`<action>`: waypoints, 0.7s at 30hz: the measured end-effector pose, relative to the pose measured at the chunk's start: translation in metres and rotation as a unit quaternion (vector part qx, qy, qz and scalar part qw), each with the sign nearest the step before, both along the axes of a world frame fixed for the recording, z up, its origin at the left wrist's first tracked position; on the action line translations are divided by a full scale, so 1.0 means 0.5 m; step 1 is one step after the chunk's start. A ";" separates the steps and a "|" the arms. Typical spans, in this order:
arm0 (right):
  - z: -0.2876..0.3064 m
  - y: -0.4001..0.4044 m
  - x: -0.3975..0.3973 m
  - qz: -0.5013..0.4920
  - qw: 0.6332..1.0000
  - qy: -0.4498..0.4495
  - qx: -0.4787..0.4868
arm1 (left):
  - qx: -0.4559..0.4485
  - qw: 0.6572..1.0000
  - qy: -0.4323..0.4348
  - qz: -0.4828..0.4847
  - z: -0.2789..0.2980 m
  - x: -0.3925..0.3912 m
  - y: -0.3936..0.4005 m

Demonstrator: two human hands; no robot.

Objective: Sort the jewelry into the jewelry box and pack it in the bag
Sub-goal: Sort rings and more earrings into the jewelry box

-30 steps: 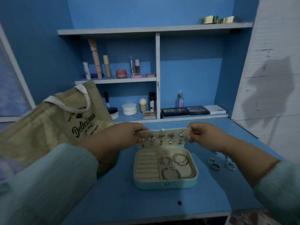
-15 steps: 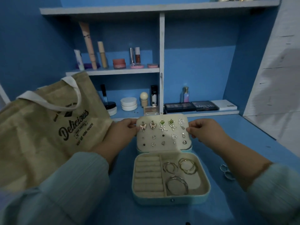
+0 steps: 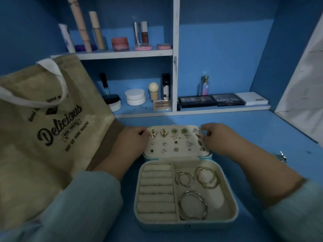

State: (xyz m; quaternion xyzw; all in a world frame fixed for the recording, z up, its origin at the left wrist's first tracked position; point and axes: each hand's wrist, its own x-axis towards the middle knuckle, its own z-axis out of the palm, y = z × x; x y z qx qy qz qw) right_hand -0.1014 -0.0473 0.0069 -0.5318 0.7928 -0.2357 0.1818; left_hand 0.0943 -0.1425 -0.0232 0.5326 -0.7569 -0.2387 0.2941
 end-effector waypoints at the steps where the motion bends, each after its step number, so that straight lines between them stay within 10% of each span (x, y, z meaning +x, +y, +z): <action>1: 0.002 -0.002 0.000 0.011 1.000 0.004 0.014 | 0.000 1.000 -0.008 0.002 -0.003 -0.001 -0.002; 21: -0.008 -0.011 0.010 0.046 0.990 0.110 0.070 | -0.080 0.960 -0.265 -0.046 0.001 0.002 -0.011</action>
